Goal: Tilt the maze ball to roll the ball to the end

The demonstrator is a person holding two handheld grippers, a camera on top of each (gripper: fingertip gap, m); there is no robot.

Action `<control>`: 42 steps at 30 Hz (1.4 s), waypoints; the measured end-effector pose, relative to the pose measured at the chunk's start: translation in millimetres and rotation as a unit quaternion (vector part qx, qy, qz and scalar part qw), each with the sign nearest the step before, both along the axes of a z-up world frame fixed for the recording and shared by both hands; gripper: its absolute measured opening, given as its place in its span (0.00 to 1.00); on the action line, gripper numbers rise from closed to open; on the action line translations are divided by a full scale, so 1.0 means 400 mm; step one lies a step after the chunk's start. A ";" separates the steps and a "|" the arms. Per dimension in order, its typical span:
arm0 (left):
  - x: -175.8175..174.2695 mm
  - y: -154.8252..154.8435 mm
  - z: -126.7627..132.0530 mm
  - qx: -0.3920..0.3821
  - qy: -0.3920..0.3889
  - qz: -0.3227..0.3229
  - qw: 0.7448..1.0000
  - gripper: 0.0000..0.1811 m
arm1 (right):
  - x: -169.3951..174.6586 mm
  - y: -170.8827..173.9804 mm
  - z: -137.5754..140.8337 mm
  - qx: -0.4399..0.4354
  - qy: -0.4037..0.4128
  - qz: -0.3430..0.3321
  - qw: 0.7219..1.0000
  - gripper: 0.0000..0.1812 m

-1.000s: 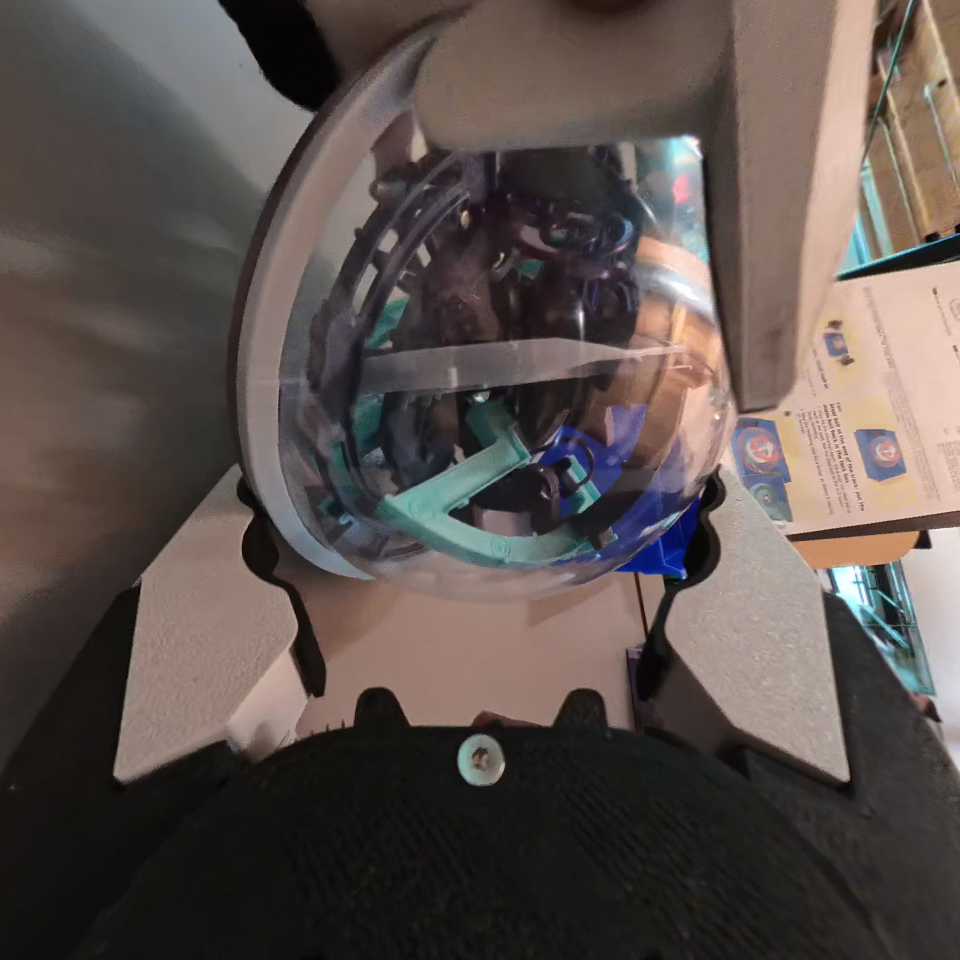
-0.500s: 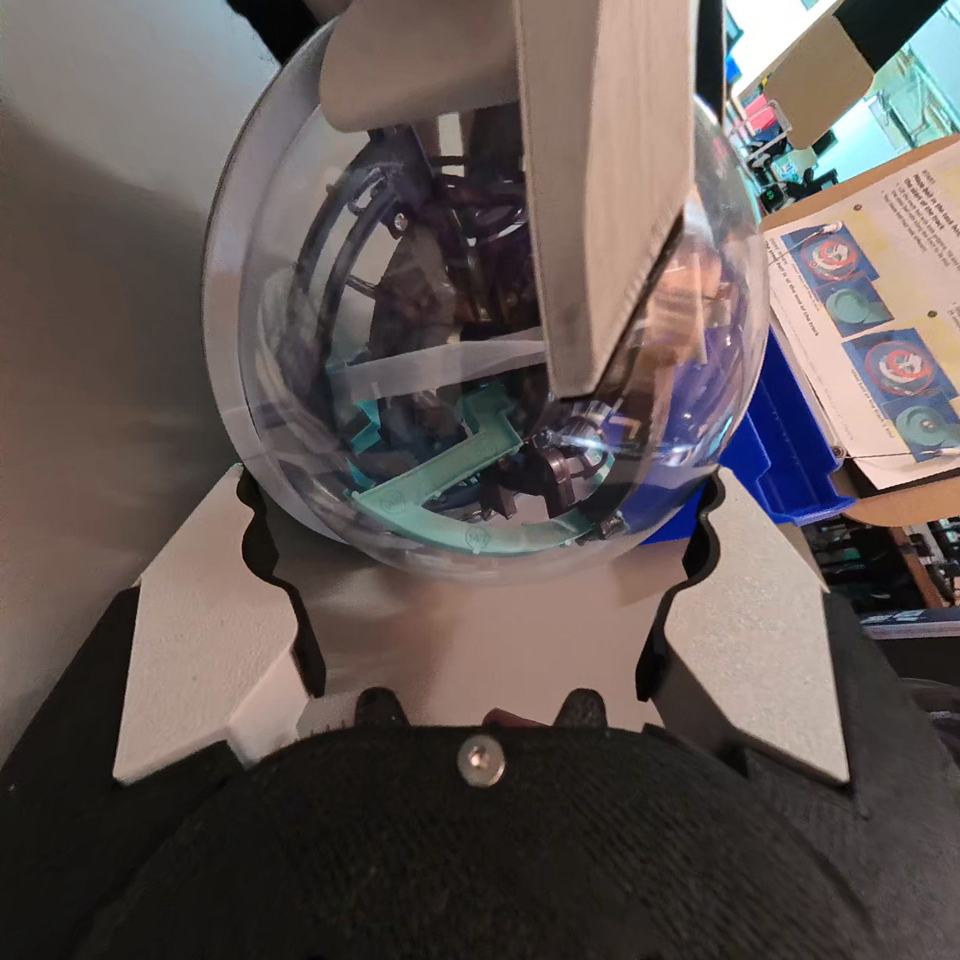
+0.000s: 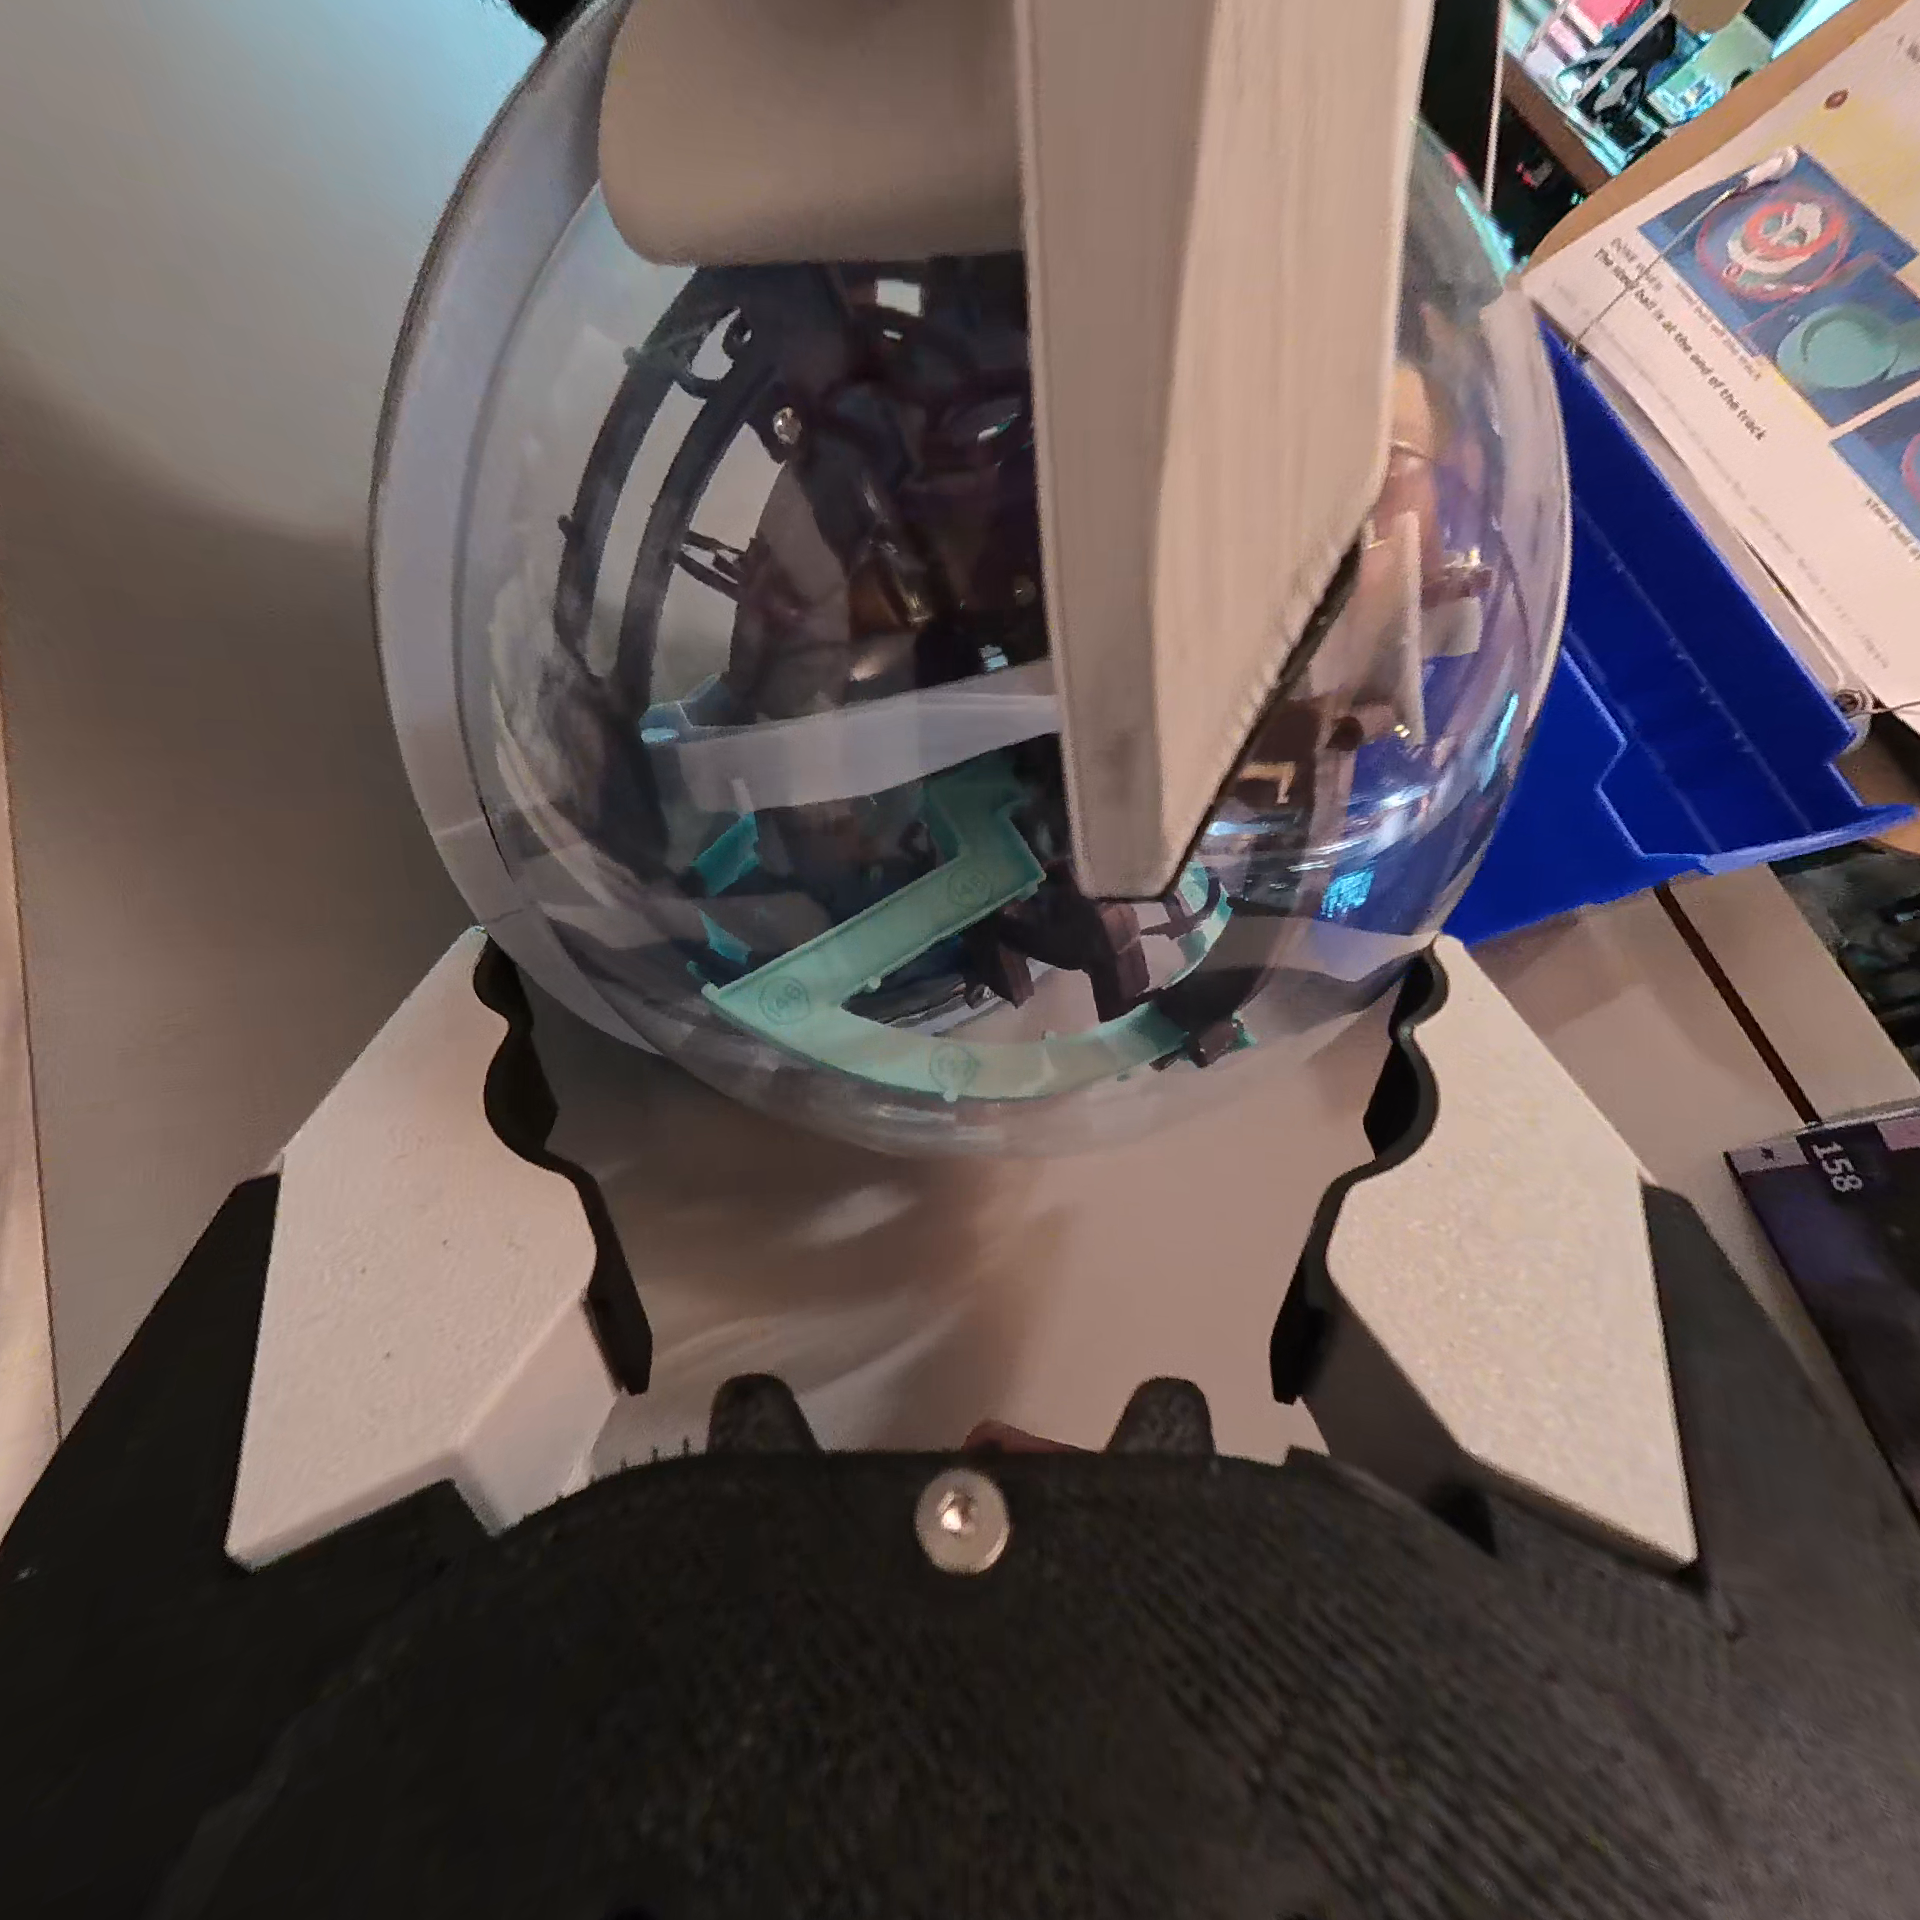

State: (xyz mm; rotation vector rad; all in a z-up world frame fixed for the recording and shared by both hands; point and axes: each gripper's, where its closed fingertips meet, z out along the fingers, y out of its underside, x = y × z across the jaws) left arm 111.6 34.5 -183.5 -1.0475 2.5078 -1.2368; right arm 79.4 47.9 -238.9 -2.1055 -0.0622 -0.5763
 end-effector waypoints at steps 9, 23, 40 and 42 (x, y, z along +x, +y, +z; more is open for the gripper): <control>-0.012 -0.001 -0.010 0.048 0.011 -0.018 0.999 0.85 | 0.005 -0.066 0.050 0.004 0.006 -0.036 0.999 0.81; -0.041 -0.035 0.010 0.014 -0.017 -0.085 0.996 0.82 | -0.025 -0.018 0.048 0.012 0.015 0.043 0.999 0.83; 0.008 -0.081 0.042 -0.134 -0.027 -0.053 0.989 0.87 | 0.006 -0.060 0.037 0.070 0.063 0.050 0.994 0.85; 0.001 -0.079 0.029 -0.116 -0.005 -0.050 0.992 0.86 | 0.003 -0.064 0.032 0.064 0.063 0.054 0.994 0.84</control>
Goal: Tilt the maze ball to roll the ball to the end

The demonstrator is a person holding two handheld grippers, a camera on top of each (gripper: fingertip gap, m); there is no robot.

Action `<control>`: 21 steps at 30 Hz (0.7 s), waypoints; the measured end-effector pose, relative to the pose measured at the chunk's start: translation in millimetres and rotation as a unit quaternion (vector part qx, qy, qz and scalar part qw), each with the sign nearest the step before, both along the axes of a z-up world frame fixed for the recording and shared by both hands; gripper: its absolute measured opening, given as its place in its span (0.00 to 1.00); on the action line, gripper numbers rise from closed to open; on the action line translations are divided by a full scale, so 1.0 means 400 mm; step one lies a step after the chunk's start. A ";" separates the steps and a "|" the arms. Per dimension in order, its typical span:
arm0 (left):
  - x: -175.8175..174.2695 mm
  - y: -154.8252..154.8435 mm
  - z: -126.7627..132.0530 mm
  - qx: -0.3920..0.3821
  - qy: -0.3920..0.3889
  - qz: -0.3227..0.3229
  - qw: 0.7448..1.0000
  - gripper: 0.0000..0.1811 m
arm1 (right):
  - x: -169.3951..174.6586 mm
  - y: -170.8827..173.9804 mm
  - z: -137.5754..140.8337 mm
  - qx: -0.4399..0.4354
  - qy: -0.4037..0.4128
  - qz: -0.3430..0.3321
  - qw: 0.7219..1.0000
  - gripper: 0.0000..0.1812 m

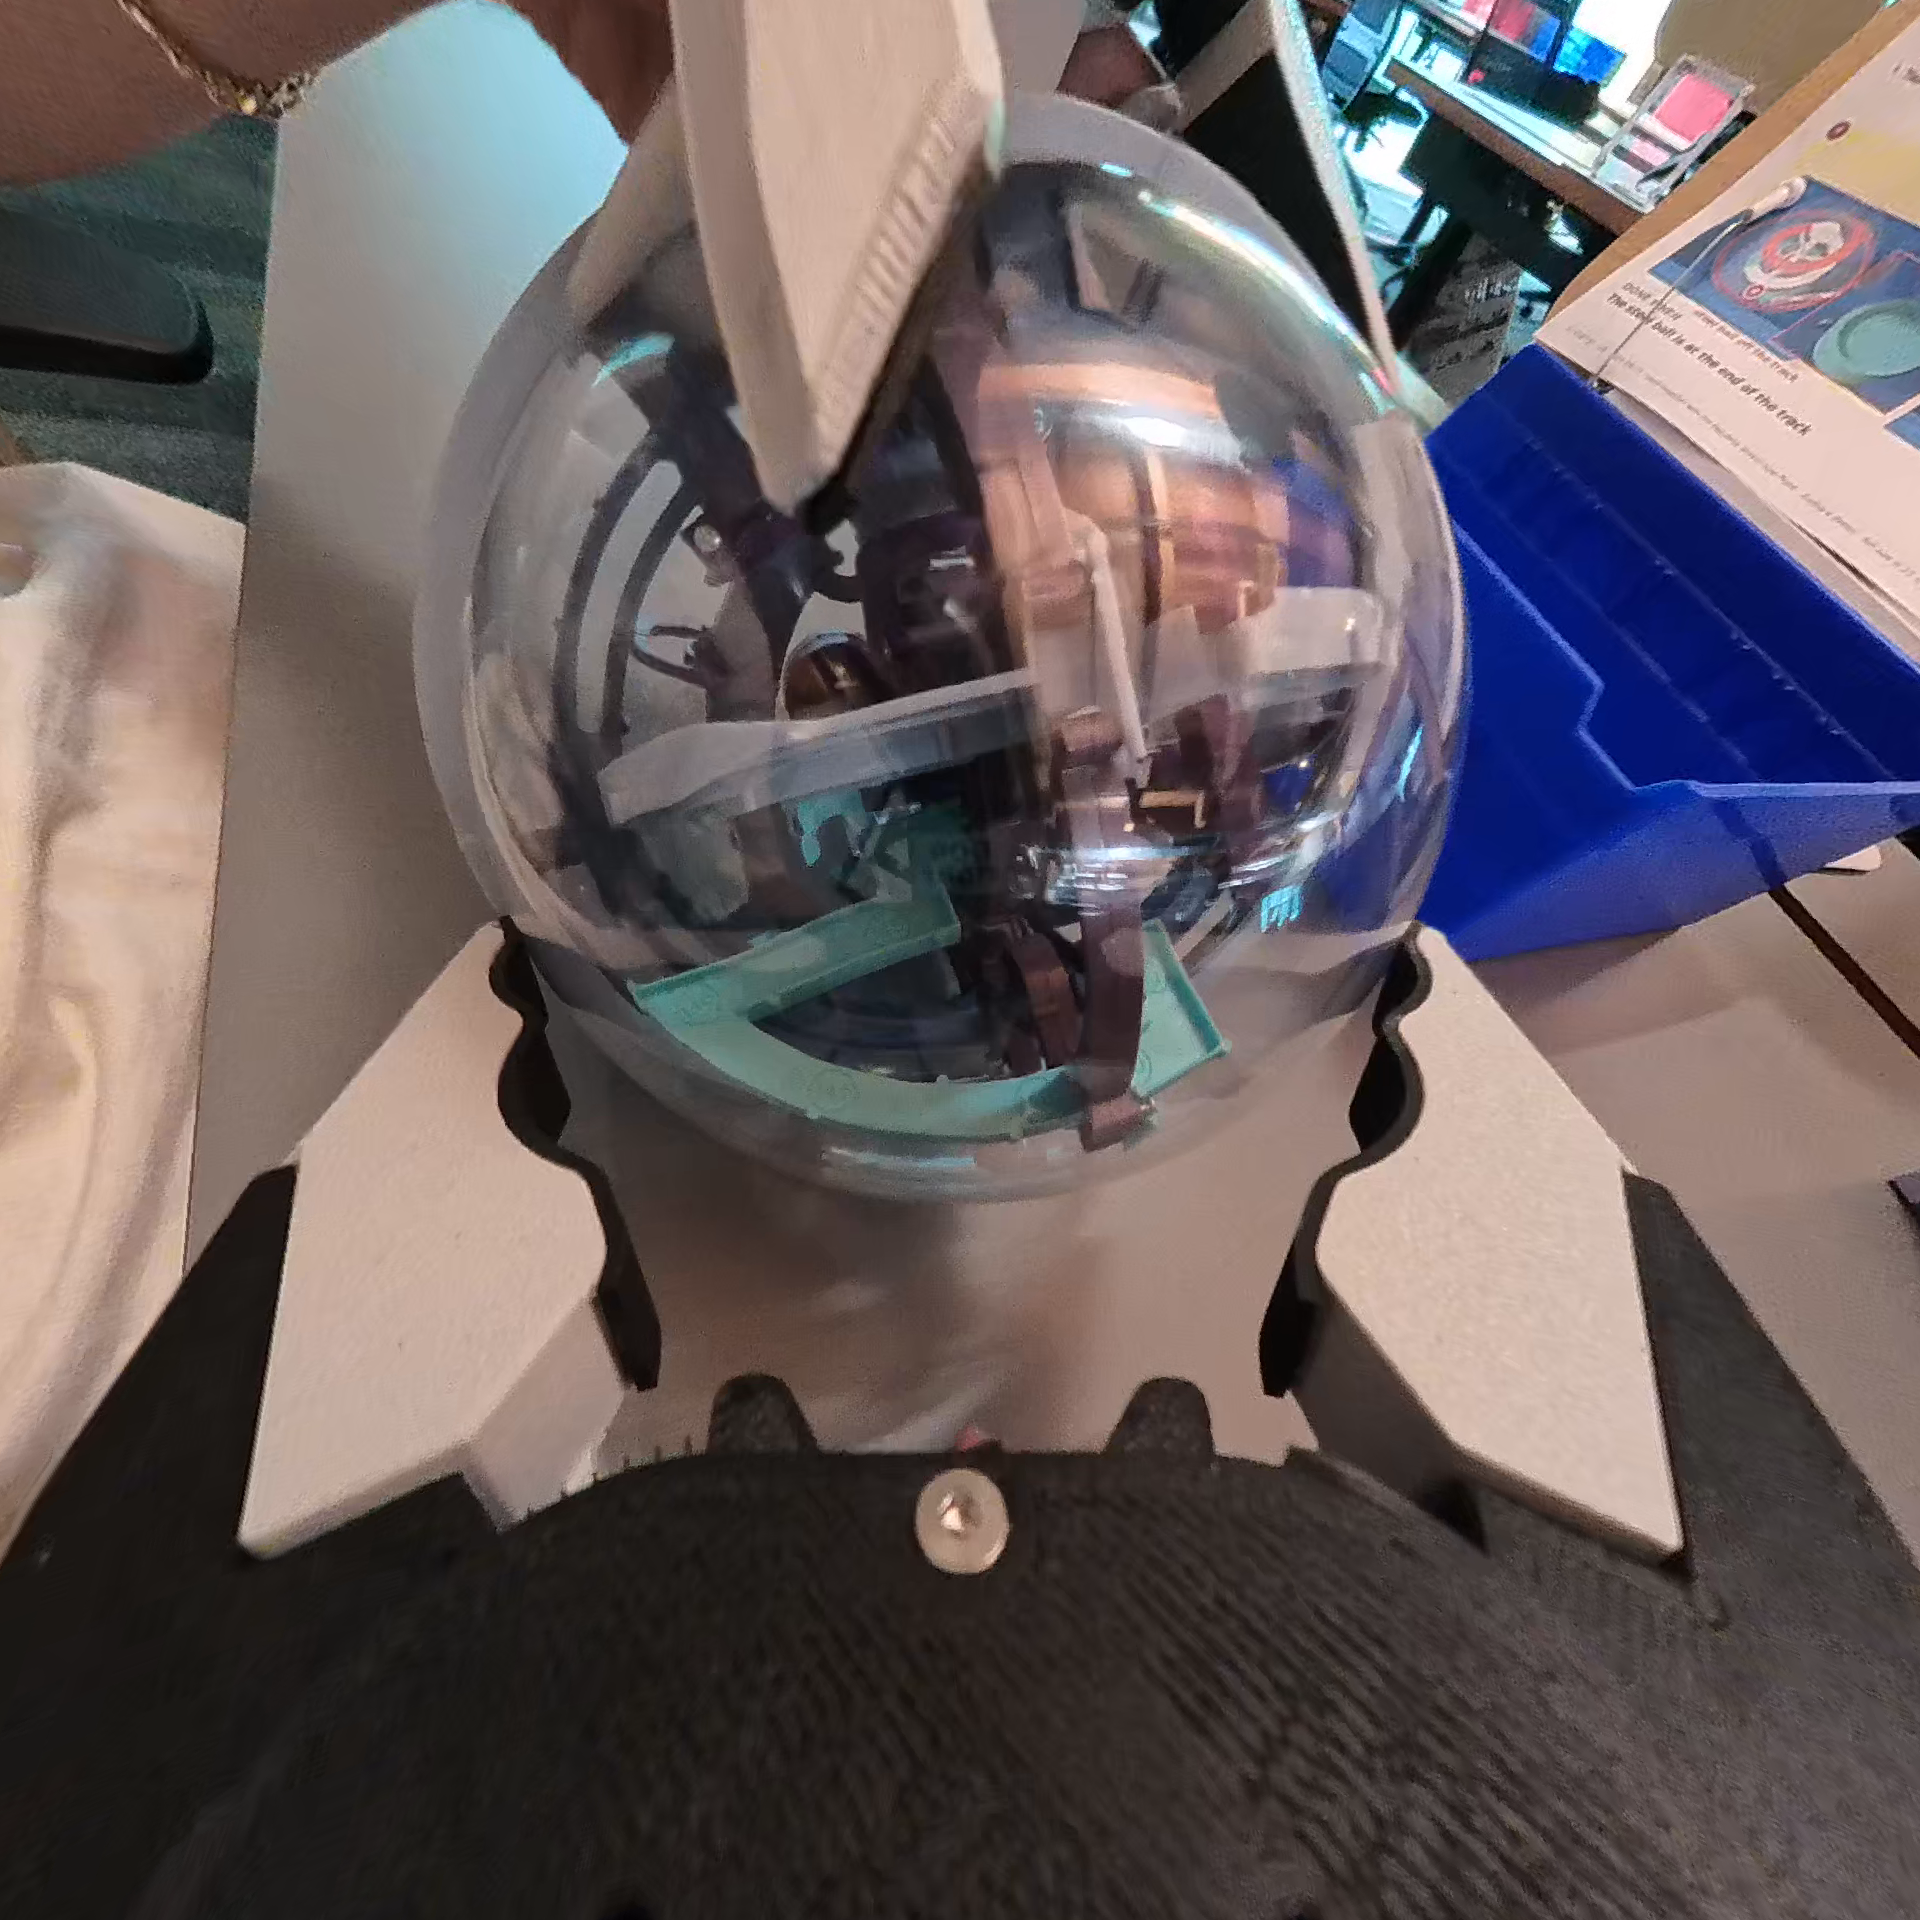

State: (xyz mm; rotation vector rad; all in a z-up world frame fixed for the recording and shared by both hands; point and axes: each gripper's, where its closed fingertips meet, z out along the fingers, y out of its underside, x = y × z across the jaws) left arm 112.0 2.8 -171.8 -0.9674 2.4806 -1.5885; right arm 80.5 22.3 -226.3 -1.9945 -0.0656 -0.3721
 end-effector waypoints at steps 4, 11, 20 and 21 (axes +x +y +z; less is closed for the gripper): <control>-0.006 0.001 -0.008 0.027 0.025 0.002 0.999 0.84 | -0.004 -0.010 -0.012 -0.007 0.013 0.009 1.000 0.82; -0.014 0.000 -0.056 0.147 0.012 -0.011 0.989 0.87 | 0.016 -0.034 -0.062 -0.030 0.038 -0.022 0.999 0.75; -0.001 -0.011 -0.062 0.179 0.045 -0.035 0.982 0.87 | 0.006 -0.009 0.035 0.025 0.007 -0.026 0.999 0.85; 0.002 -0.013 -0.063 0.177 0.052 -0.034 0.982 0.87 | 0.008 -0.005 0.045 0.036 0.005 -0.030 0.999 0.86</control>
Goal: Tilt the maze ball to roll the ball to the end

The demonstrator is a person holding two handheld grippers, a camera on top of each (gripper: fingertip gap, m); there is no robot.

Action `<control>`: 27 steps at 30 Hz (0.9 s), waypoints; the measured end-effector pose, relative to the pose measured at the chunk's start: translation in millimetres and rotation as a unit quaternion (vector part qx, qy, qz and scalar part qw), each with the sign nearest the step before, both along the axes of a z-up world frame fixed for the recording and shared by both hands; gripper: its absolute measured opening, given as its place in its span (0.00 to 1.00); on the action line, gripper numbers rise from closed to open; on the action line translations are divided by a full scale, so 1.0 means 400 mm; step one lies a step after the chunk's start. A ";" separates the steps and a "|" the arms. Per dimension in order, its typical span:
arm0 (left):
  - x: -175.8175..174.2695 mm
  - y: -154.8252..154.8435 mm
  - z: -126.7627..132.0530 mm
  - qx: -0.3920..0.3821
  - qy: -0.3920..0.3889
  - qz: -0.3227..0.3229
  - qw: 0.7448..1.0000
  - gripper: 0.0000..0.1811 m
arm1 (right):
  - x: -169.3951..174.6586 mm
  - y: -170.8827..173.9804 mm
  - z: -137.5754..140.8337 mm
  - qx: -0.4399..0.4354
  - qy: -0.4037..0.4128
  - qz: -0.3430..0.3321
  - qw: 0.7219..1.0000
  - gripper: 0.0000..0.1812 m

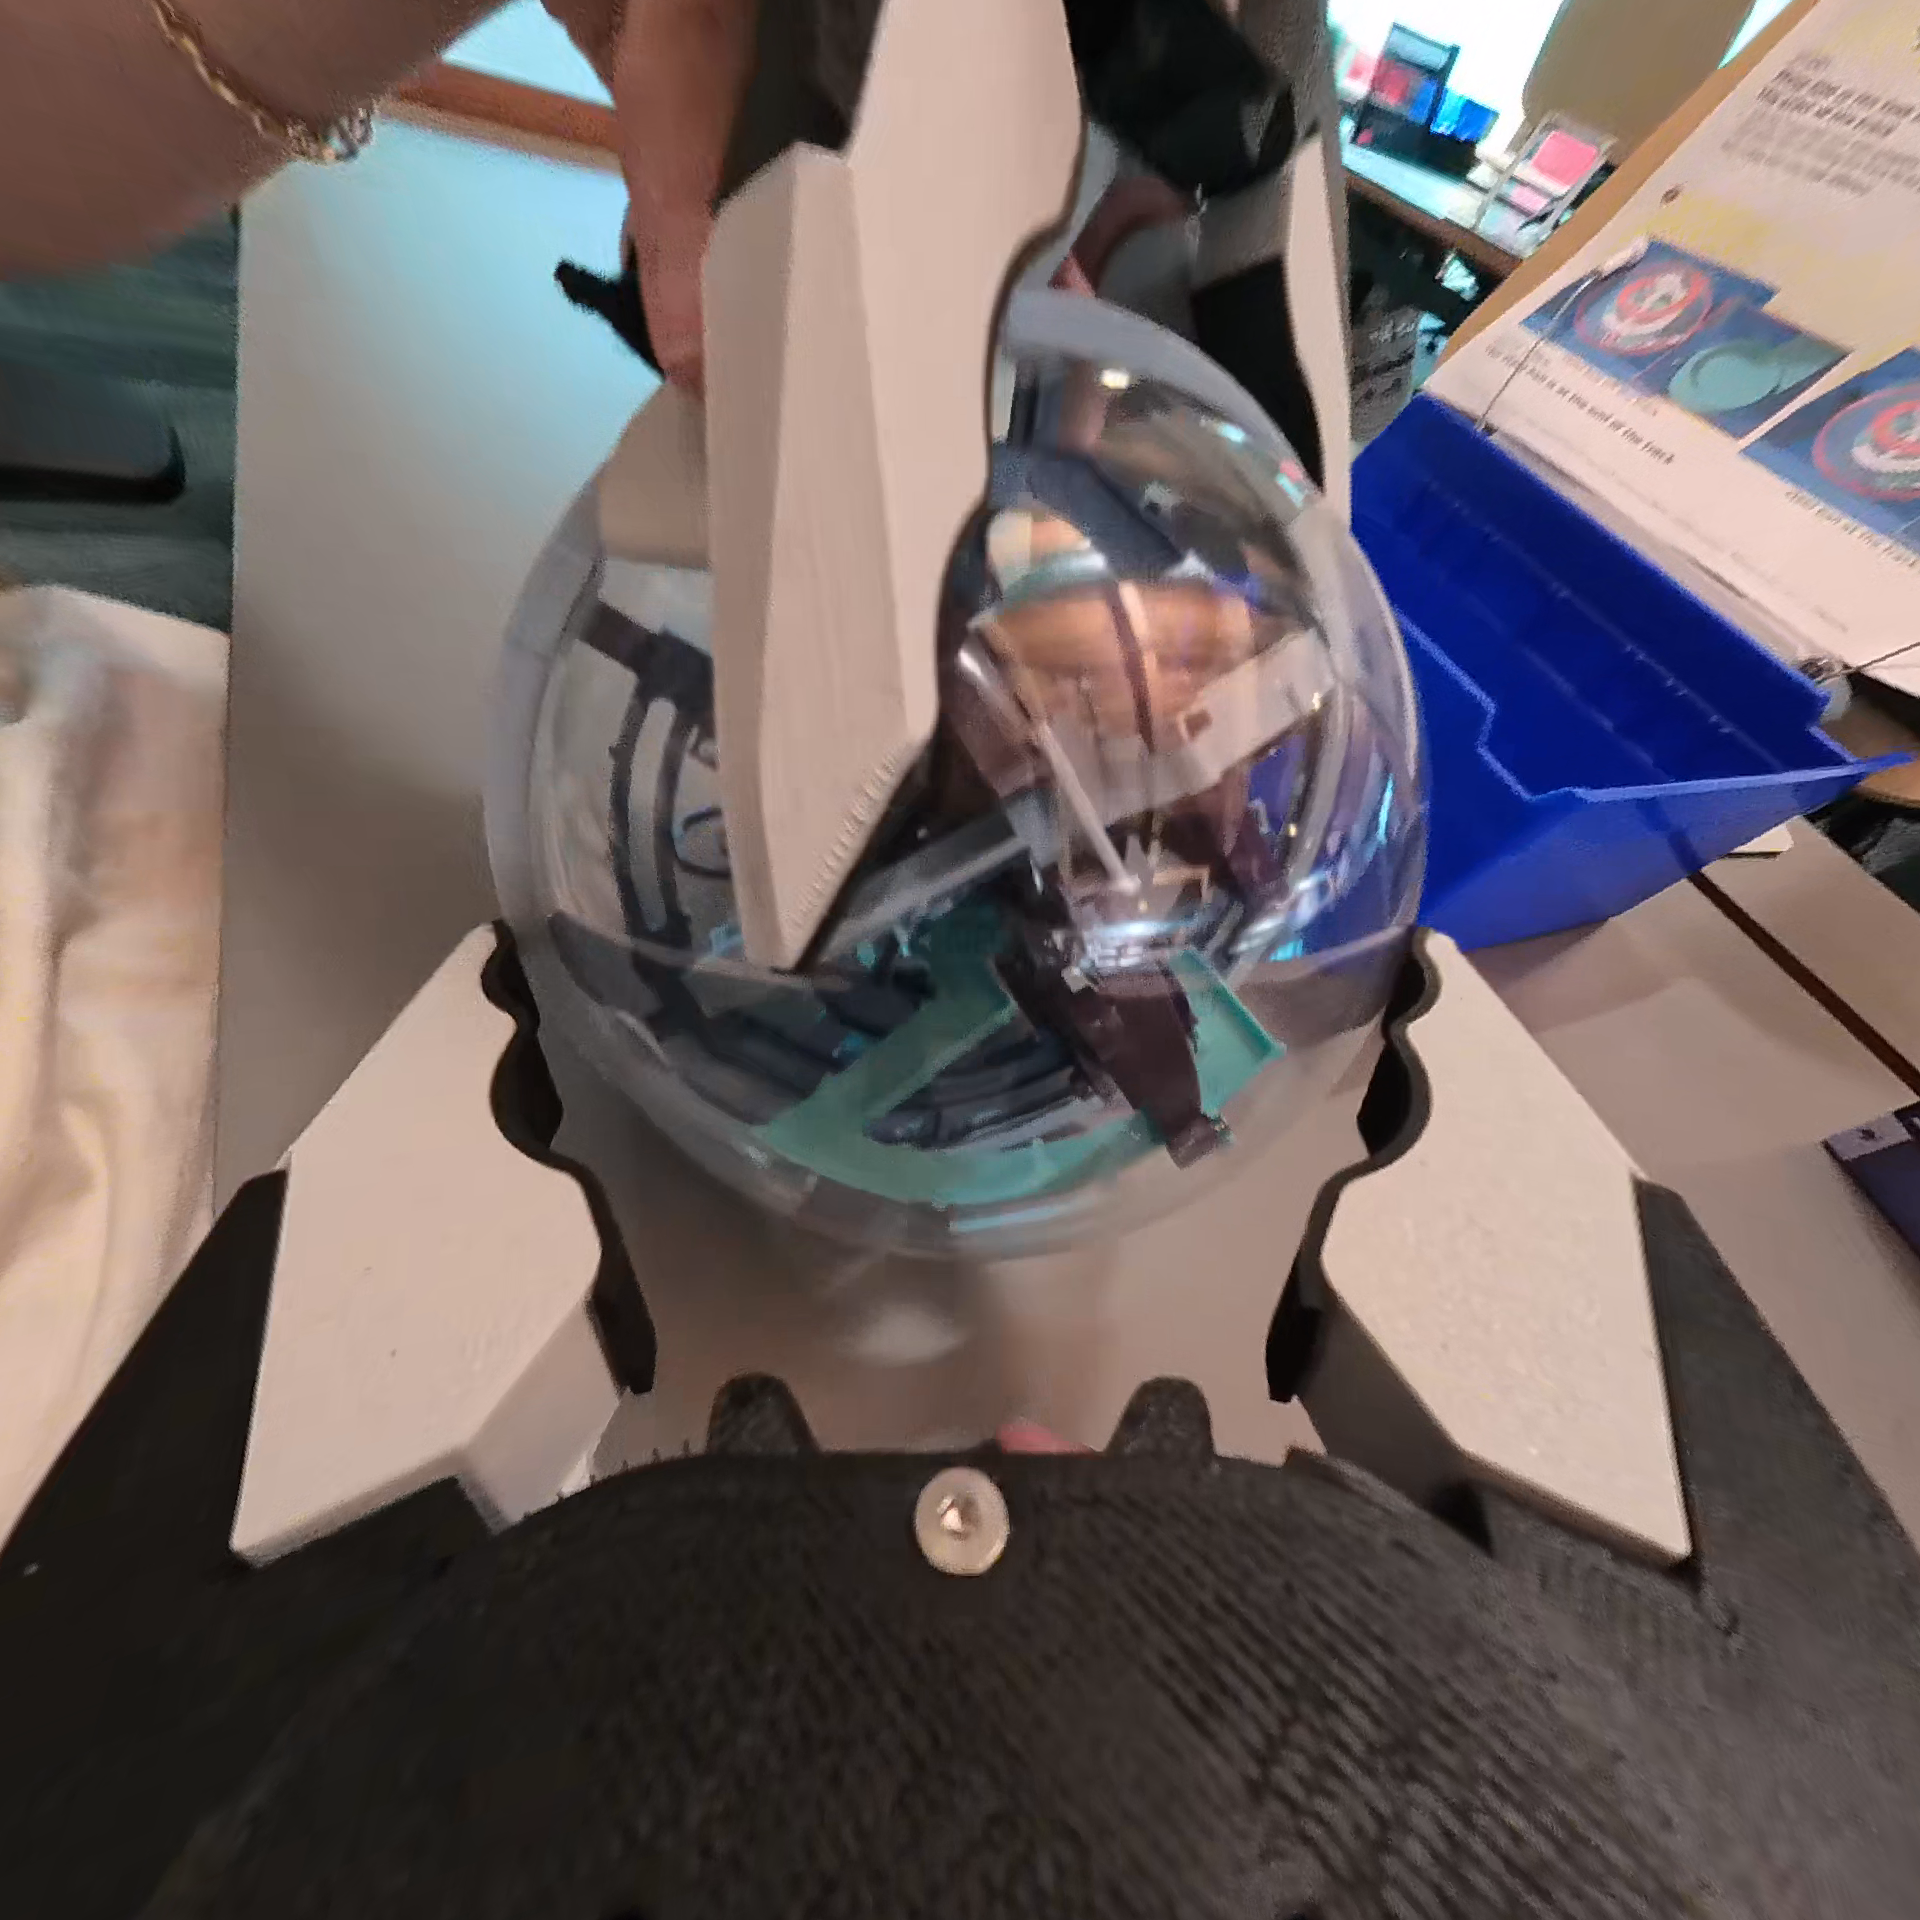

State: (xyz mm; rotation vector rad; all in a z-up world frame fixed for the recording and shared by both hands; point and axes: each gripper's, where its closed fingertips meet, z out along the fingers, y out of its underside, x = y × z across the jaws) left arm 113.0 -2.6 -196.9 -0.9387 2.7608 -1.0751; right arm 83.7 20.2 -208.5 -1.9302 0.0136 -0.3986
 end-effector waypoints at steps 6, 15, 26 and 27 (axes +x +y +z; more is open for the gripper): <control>0.013 -0.006 -0.003 0.005 0.023 0.003 1.000 0.87 | 0.010 0.001 0.007 0.036 0.007 0.002 0.999 0.87; 0.035 -0.022 0.001 -0.042 0.076 0.026 0.996 0.85 | 0.029 -0.018 0.009 0.090 0.059 0.029 0.994 0.87; 0.033 -0.050 0.043 -0.086 0.050 -0.026 0.995 0.79 | 0.045 -0.075 0.006 0.110 0.130 0.017 0.985 0.87; 0.037 -0.057 0.043 -0.087 0.040 -0.031 0.995 0.80 | 0.047 -0.081 0.005 0.111 0.139 0.011 0.984 0.87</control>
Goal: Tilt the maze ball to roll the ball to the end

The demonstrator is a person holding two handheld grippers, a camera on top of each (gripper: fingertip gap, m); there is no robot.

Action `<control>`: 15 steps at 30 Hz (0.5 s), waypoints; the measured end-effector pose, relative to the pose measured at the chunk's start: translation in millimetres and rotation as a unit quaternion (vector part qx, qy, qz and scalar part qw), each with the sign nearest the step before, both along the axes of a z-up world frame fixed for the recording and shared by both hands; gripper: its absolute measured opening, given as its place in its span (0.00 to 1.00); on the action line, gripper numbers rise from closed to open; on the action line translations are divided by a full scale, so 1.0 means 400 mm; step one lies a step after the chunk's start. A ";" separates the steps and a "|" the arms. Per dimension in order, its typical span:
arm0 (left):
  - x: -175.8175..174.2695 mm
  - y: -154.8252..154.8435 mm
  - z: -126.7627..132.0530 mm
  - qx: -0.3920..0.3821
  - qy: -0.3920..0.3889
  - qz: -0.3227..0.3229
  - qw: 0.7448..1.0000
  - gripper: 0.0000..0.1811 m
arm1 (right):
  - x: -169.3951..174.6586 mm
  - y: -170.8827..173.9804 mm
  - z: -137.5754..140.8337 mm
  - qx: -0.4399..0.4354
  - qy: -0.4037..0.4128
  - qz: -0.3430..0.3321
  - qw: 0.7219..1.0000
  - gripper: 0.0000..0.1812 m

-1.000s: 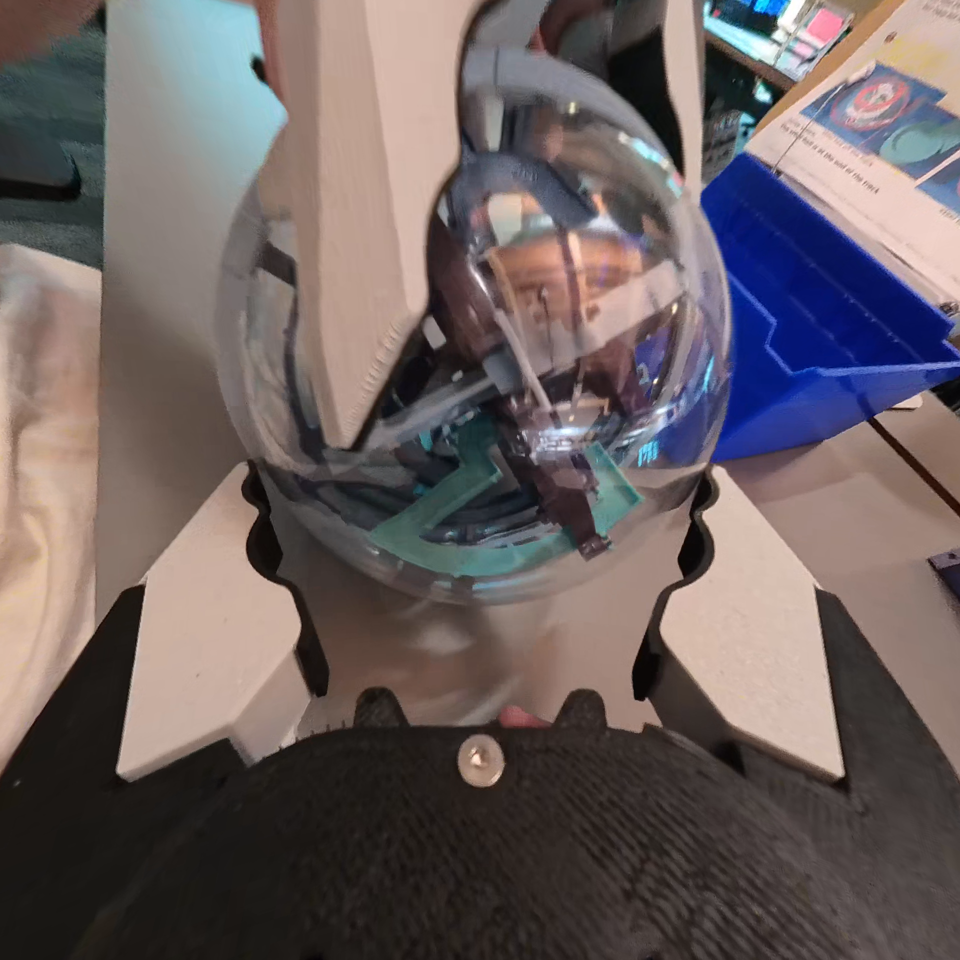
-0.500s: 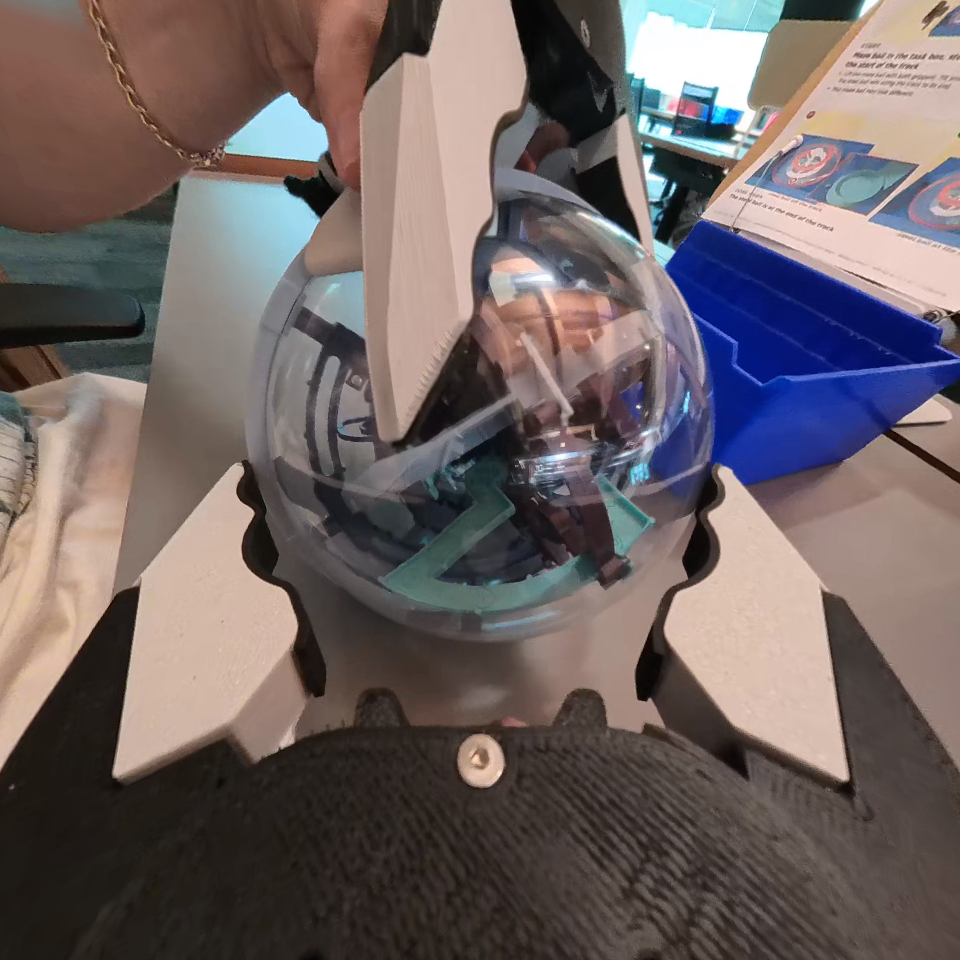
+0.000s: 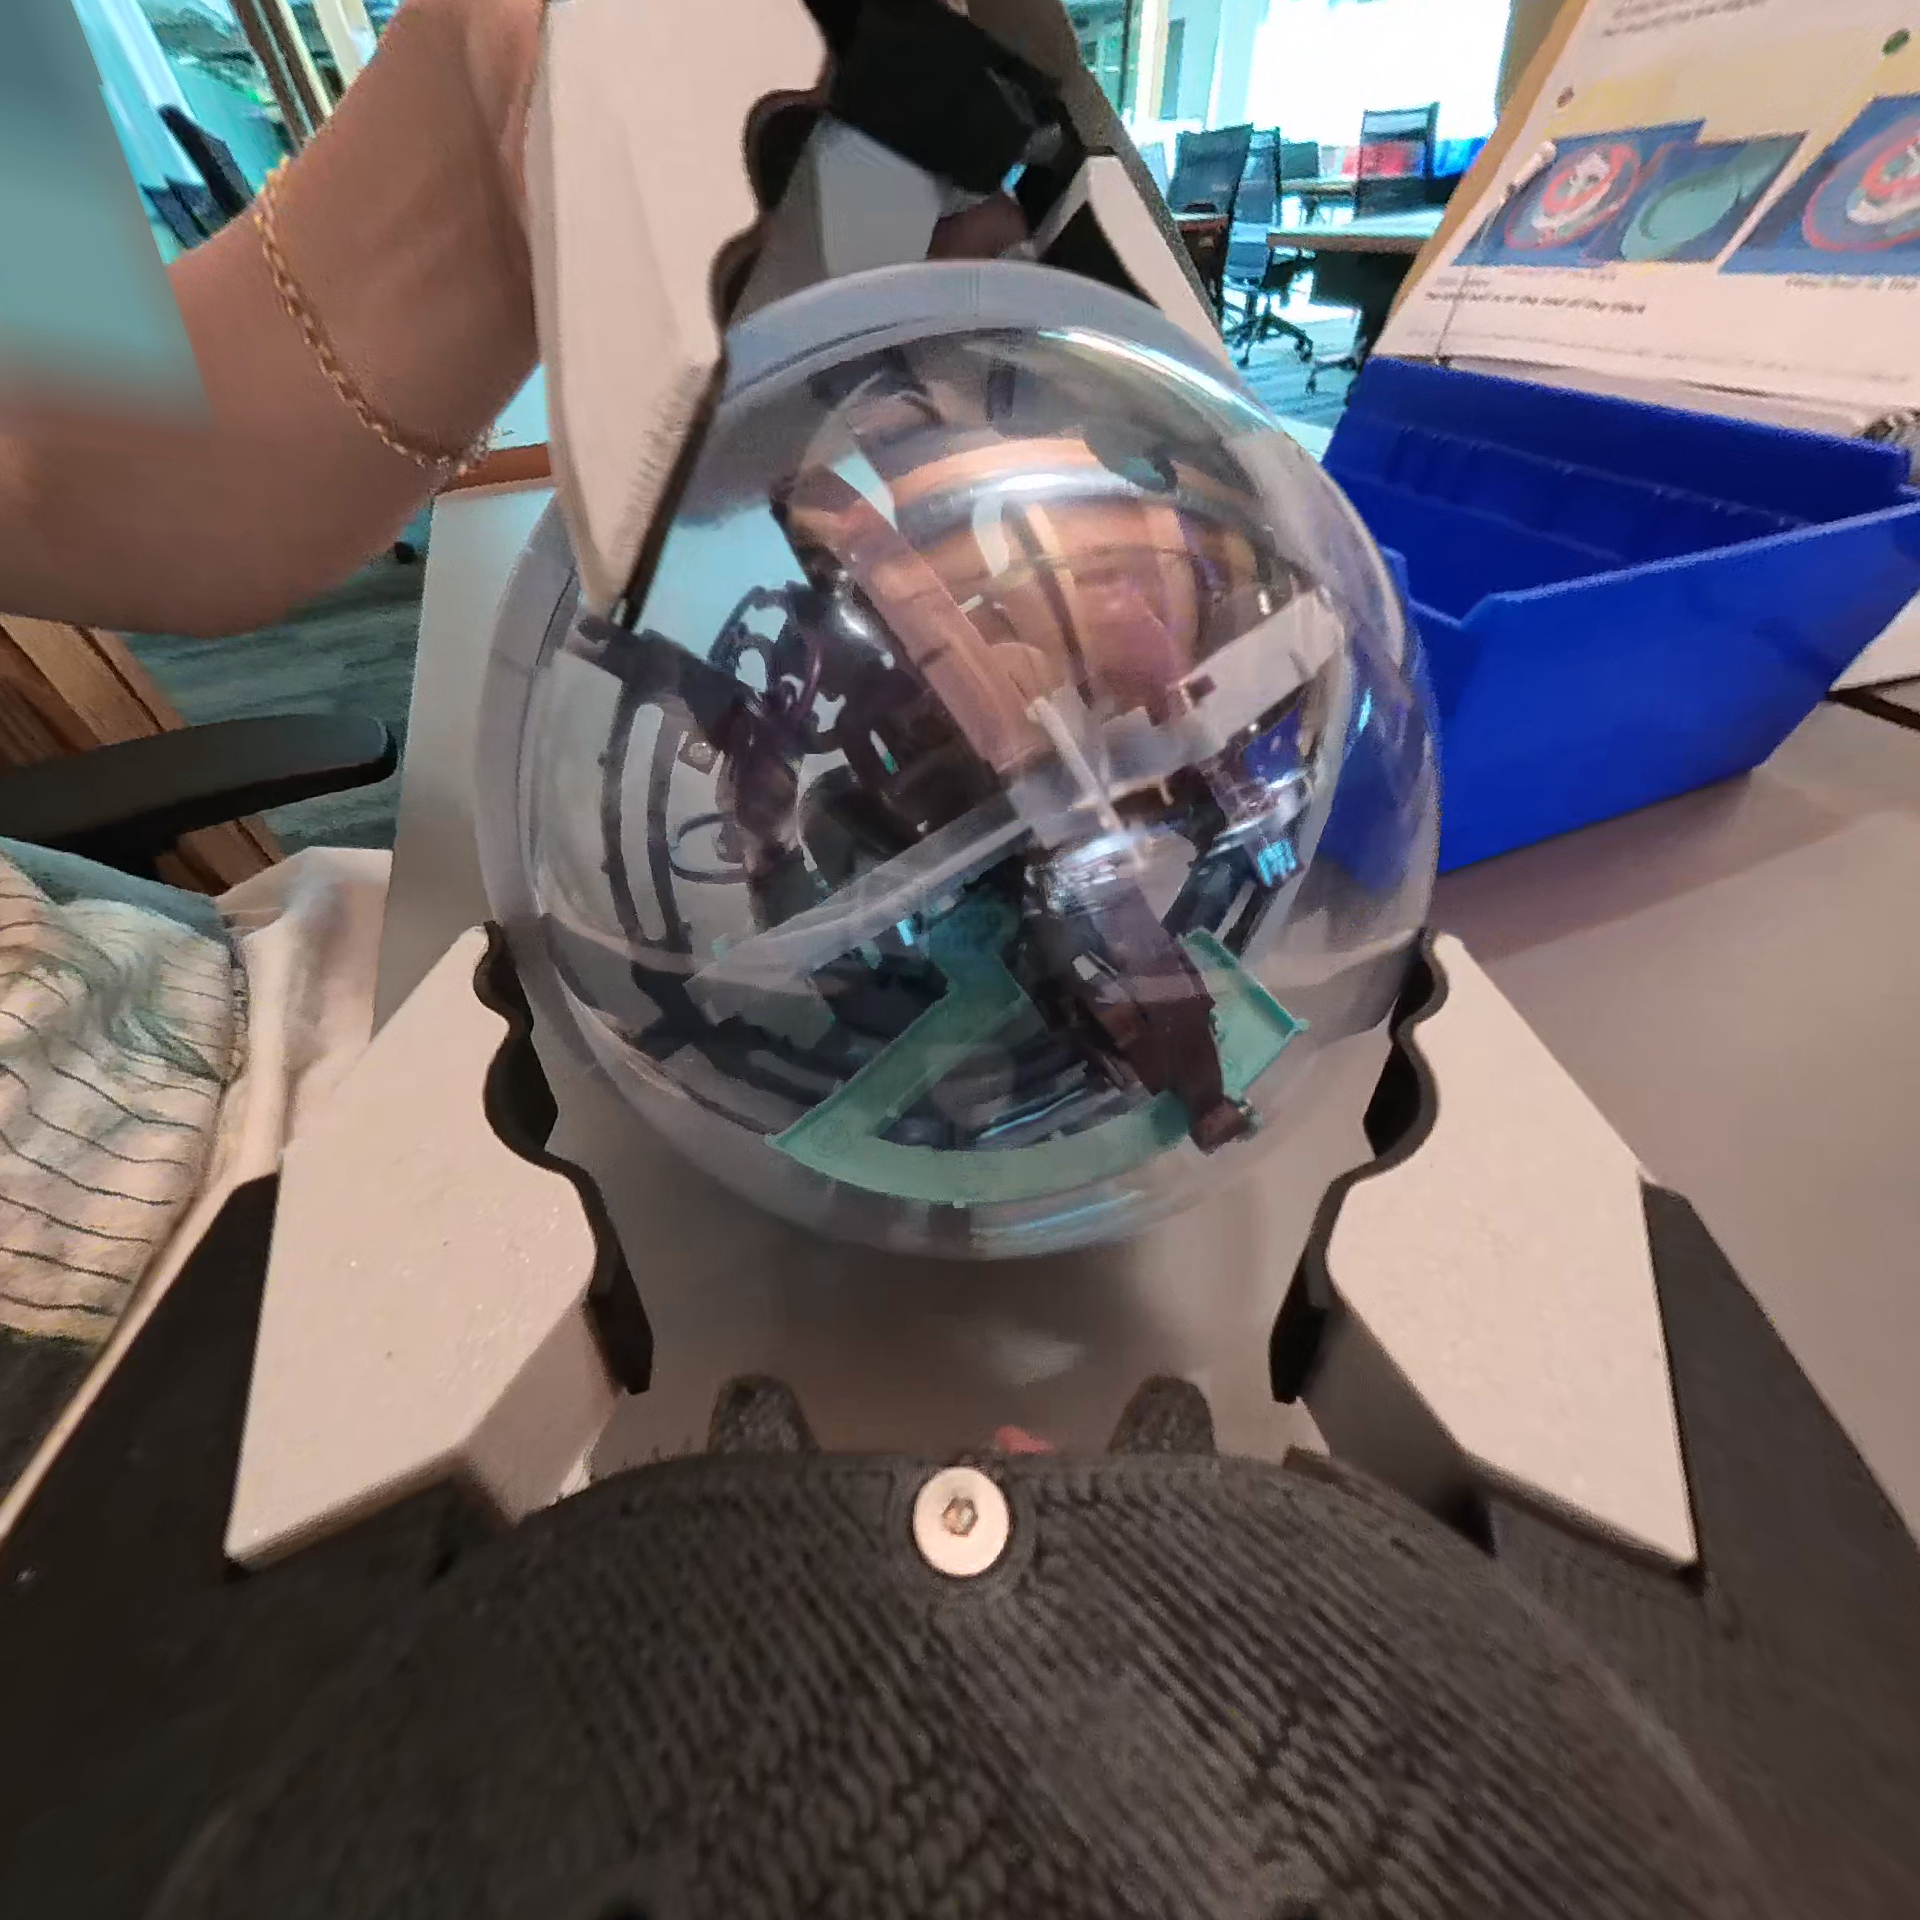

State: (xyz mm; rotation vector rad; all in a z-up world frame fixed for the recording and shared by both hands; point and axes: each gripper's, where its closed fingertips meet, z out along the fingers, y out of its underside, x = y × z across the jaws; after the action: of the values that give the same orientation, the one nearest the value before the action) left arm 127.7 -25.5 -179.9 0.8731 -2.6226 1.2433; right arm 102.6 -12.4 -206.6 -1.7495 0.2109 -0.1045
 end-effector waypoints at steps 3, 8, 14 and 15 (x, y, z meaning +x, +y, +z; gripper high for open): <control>0.005 -0.018 0.004 -0.002 -0.026 -0.016 1.000 0.80 | 0.007 -0.012 -0.006 -0.017 -0.007 -0.021 1.000 0.87; -0.002 -0.037 0.005 0.020 -0.051 -0.018 0.998 0.80 | 0.003 -0.032 -0.011 -0.059 -0.024 -0.035 0.997 0.86; -0.008 -0.053 0.000 0.064 -0.058 -0.017 0.996 0.80 | -0.010 -0.045 0.041 -0.035 -0.042 -0.066 0.996 0.84; -0.008 -0.055 -0.002 0.068 -0.055 -0.016 0.996 0.81 | -0.010 -0.047 0.050 -0.034 -0.049 -0.074 0.995 0.83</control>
State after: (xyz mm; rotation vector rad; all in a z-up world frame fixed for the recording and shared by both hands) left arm 124.7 -47.7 -180.7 0.8004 -2.8251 1.1473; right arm 98.8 -31.3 -186.8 -1.7905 0.2682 -0.3074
